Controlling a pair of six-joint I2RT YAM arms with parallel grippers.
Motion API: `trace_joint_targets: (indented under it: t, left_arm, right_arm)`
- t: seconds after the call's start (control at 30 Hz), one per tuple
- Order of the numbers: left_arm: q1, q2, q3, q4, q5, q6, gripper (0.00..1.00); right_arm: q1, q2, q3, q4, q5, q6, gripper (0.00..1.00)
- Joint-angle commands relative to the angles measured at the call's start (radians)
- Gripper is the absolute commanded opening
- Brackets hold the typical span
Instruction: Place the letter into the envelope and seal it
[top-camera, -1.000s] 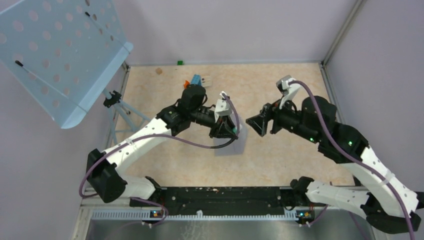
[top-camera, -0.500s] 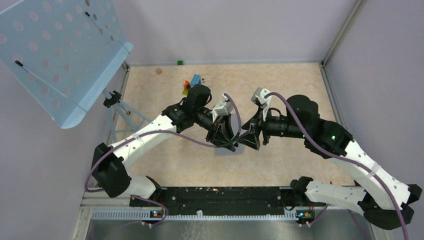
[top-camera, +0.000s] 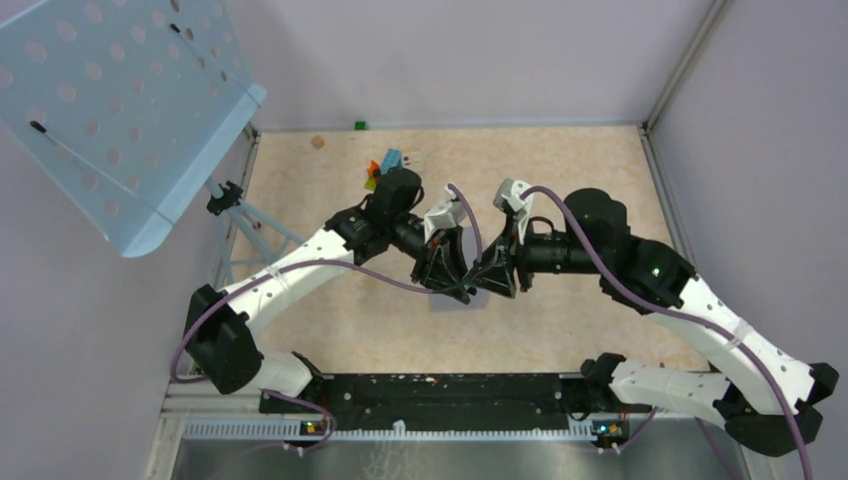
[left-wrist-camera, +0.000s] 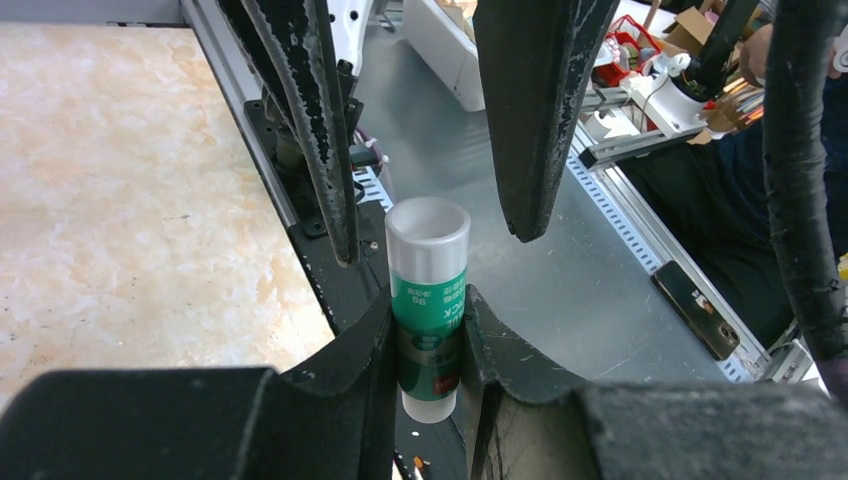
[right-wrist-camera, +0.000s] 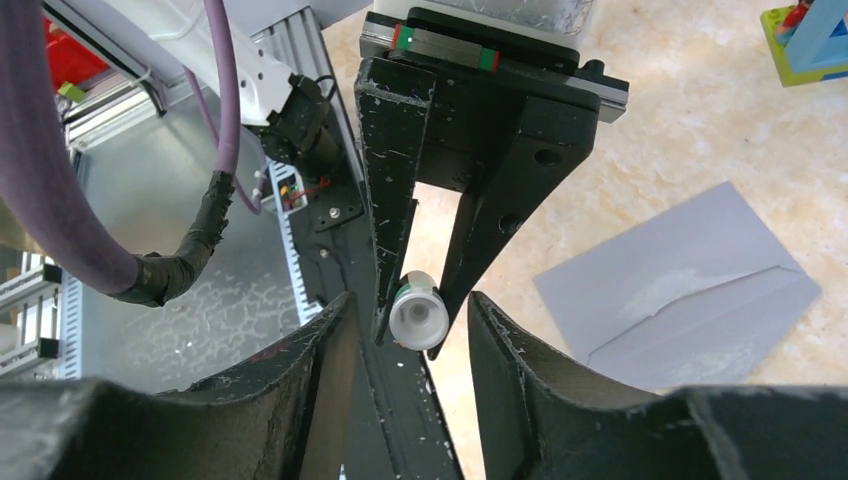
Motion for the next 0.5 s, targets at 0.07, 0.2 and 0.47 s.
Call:
trace_joint_targets:
  t: [0.07,0.2,0.47]
  left_arm:
    - [0.005,0.013,0.044,0.048,0.036,-0.004,0.00]
    - [0.006,0.007,0.046,0.054,0.002,-0.004,0.00]
    - [0.004,-0.130,-0.035,0.200,-0.679,-0.010,0.00]
  right_arm:
    - [-0.004,0.006,0.000,0.026,-0.005,-0.011,0.35]
    - [-0.005,0.007,0.006,0.011,0.048,0.001,0.19]
    - [-0.006,0.119,0.104,-0.128,0.422,0.275,0.00]
